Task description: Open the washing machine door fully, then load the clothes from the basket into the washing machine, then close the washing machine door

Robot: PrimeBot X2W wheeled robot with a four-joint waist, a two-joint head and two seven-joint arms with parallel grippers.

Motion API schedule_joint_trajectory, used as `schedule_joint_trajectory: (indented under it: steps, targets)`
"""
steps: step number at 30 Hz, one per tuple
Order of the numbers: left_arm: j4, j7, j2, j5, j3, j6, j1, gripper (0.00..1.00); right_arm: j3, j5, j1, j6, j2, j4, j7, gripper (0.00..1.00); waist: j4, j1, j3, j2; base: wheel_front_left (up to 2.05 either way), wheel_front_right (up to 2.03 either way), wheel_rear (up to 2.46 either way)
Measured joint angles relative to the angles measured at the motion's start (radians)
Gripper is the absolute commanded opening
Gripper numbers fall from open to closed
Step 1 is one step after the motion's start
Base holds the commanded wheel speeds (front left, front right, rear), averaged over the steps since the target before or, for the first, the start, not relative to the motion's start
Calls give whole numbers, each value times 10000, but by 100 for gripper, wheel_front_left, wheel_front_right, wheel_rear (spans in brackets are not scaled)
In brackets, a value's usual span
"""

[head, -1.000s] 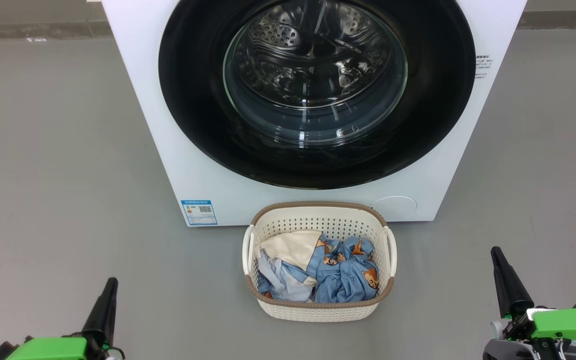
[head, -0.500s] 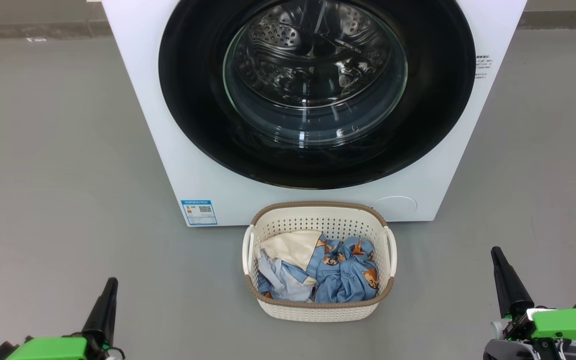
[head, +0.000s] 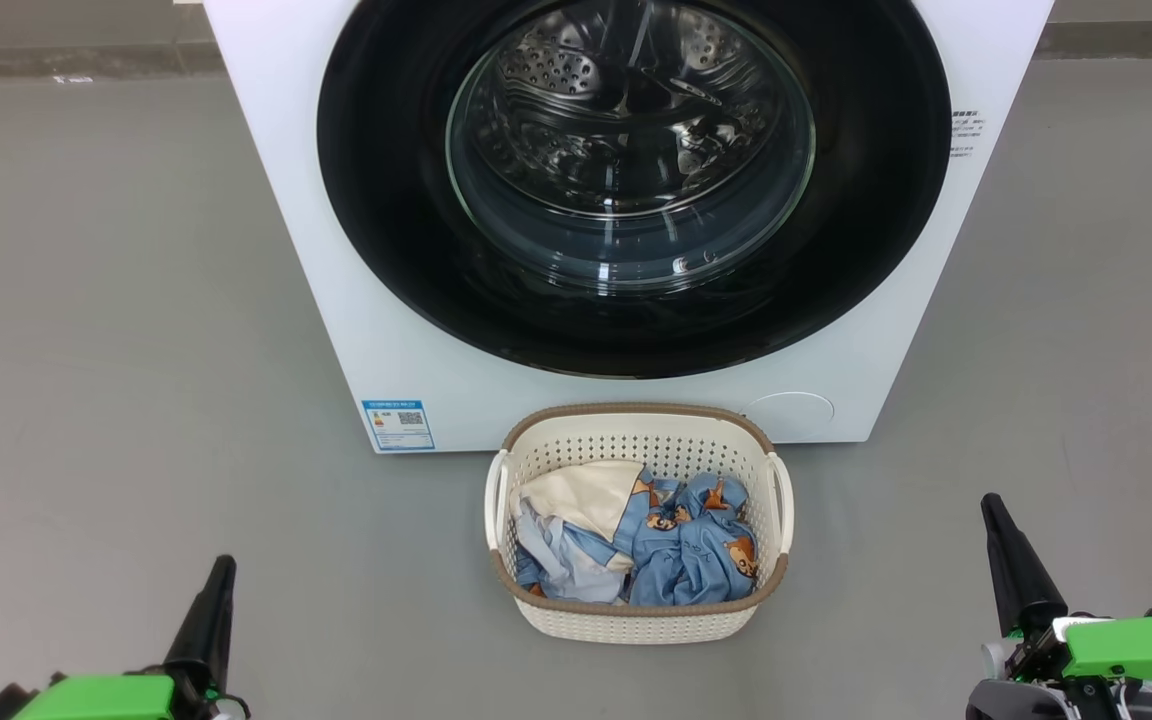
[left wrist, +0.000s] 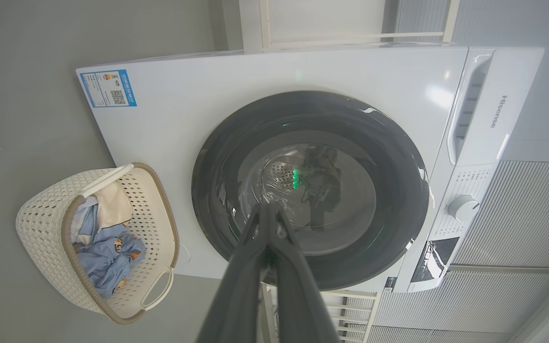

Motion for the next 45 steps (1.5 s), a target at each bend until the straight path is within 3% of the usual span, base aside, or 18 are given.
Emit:
schedule_joint_trajectory:
  steps: [1,7,30,45]
  targets:
    - [21,-6,-4,-4,-6,8,9,100,2,0,5,0,4,27,0,100,0,0,0,0,0,0,0]
    - [543,-8,-245,-6,-102,23,487,100,25,0,373,0,138,594,-12,100,1,0,6,0,0,0,0]
    - [-23,-552,-159,382,-313,19,477,100,497,-21,313,0,134,153,-591,100,11,1,25,0,0,0,0]
    - [-437,-1078,188,1244,-746,17,385,100,941,-1283,103,0,-117,-303,-1045,100,36,1,21,0,0,0,0]
